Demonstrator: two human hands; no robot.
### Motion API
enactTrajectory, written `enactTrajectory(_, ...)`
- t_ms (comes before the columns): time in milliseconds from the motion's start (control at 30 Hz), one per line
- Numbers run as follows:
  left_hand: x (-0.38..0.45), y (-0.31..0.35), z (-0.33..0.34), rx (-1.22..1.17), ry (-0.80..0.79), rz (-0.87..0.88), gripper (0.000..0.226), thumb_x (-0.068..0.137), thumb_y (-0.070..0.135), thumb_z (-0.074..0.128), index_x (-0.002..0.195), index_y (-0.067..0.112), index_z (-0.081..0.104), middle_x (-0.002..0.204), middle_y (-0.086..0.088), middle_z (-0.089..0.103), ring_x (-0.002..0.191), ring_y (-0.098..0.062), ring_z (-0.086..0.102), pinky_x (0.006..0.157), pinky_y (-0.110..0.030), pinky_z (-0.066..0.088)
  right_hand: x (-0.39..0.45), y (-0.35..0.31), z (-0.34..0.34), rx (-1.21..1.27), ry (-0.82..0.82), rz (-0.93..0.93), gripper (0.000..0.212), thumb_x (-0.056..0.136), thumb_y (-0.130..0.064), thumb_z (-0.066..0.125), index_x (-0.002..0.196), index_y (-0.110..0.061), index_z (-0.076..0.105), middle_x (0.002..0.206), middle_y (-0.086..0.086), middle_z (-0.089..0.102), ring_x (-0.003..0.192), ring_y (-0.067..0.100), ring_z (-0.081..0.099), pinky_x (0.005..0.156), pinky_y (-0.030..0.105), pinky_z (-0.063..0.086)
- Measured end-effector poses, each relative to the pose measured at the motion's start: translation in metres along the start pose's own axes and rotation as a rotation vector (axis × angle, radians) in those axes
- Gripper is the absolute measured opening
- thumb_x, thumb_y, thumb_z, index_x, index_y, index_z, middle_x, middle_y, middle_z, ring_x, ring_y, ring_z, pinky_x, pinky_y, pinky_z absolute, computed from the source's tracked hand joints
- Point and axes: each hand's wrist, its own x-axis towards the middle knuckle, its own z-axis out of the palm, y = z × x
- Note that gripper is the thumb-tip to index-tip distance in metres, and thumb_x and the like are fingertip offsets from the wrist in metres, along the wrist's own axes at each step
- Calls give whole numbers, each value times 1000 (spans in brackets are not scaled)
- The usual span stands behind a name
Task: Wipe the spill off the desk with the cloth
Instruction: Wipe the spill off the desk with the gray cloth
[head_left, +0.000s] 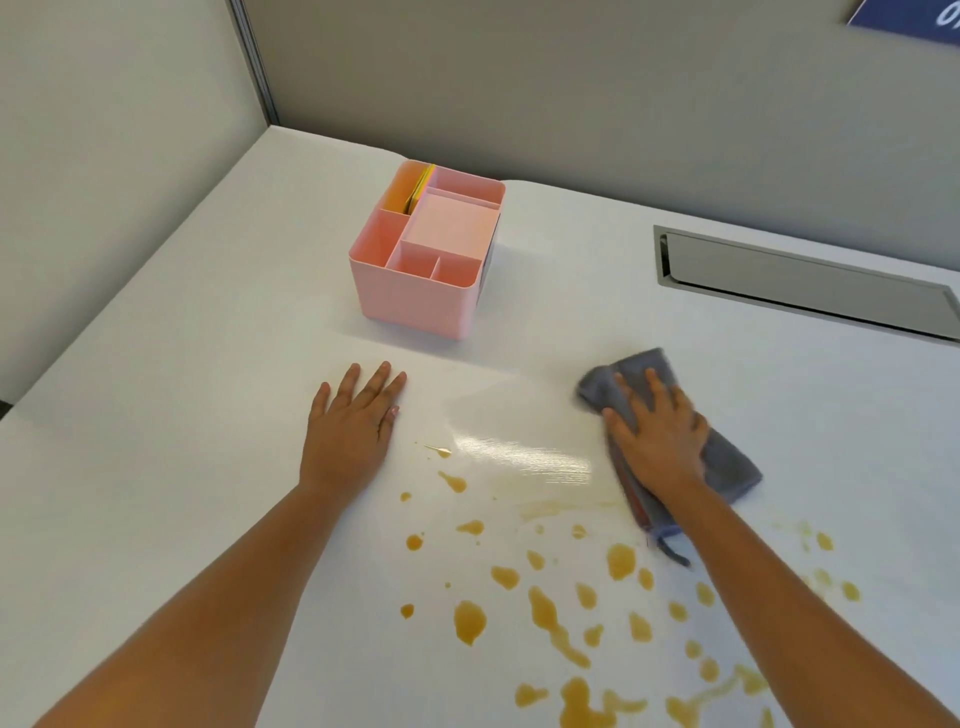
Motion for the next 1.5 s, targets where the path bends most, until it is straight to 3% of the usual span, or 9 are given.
enactTrajectory(133, -1, -1, 1, -5, 8, 6, 56, 89, 40, 11, 139, 31, 35, 148, 7, 38, 139, -25, 29, 110, -47, 20, -21, -89, 10, -4, -89, -262, 73, 74, -68, 4, 144, -47, 15, 159, -1, 6, 142, 32, 7, 110, 56, 10)
enactTrajectory(233, 1, -2, 0, -4, 1, 16, 53, 89, 38, 17, 136, 30, 40, 145, 4, 43, 135, -28, 36, 107, -50, 26, -60, -138, 25, 51, -159, -500, 65, 79, -62, 21, 141, -46, 27, 158, 2, 17, 143, 34, 13, 110, 61, 9)
enactTrajectory(400, 0, -6, 1, -6, -22, 37, 58, 88, 41, 8, 140, 30, 32, 150, 5, 34, 141, -26, 25, 111, -48, 19, -115, -146, 53, 37, 6, -756, 52, 83, -56, 40, 134, -47, 38, 151, -2, 35, 137, 28, 18, 108, 57, 15)
enactTrajectory(533, 1, -5, -1, -20, -24, 30, 60, 87, 43, 6, 140, 31, 31, 150, 5, 33, 141, -25, 24, 111, -48, 18, -89, -118, 42, 70, 1, -676, 54, 83, -55, 38, 137, -45, 35, 151, -5, 33, 134, 24, 17, 106, 59, 20)
enactTrajectory(833, 0, -2, -1, -34, -20, 9, 59, 86, 42, 9, 139, 32, 35, 149, 7, 35, 141, -25, 25, 111, -47, 17, -34, 26, 8, -21, 12, -70, 73, 76, -64, 8, 144, -42, 22, 158, -3, 16, 141, 27, 17, 110, 54, 17)
enactTrajectory(967, 0, 0, -2, -45, -30, -2, 60, 85, 42, 10, 138, 32, 35, 150, 7, 34, 141, -24, 24, 111, -48, 16, -37, 18, 7, 18, 6, 29, 77, 73, -68, 3, 145, -44, 16, 158, -3, 12, 141, 28, 12, 108, 57, 17)
enactTrajectory(1200, 0, -1, -3, -39, -10, 12, 51, 90, 35, 23, 138, 30, 37, 149, 4, 36, 140, -26, 26, 110, -49, 17, -102, -100, 23, 87, -58, -271, 58, 80, -61, 27, 135, -46, 39, 153, 0, 30, 136, 35, 29, 101, 61, 24)
enactTrajectory(1333, 1, -2, -2, -1, -36, 36, 46, 96, 31, 26, 142, 28, 29, 152, 3, 28, 142, -26, 19, 112, -49, 14, -153, -161, 37, 169, -153, -447, 56, 80, -58, 38, 134, -46, 40, 155, -1, 26, 142, 33, 15, 108, 61, 2)
enactTrajectory(1500, -1, -2, -4, 4, -37, 61, 46, 96, 30, 29, 142, 26, 29, 153, 1, 28, 142, -29, 20, 112, -50, 14, -206, -166, 57, -11, -65, -589, 55, 75, -64, 38, 128, -52, 42, 148, -10, 37, 138, 27, 29, 106, 59, 20)
